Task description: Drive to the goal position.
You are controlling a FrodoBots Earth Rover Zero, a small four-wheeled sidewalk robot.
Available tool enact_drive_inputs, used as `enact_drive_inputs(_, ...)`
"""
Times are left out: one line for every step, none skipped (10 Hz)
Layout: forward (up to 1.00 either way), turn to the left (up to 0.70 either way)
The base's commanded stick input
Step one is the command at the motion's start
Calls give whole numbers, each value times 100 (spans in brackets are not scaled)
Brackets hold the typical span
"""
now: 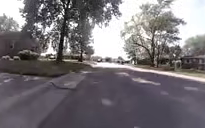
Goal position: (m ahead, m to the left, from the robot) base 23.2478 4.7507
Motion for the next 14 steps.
enact_drive_inputs(100,0)
enact_drive_inputs(100,0)
enact_drive_inputs(100,0)
enact_drive_inputs(100,0)
enact_drive_inputs(100,0)
enact_drive_inputs(100,0)
enact_drive_inputs(100,0)
enact_drive_inputs(100,0)
enact_drive_inputs(100,0)
enact_drive_inputs(100,0)
enact_drive_inputs(100,0)
enact_drive_inputs(100,0)
enact_drive_inputs(100,0)
enact_drive_inputs(100,0)
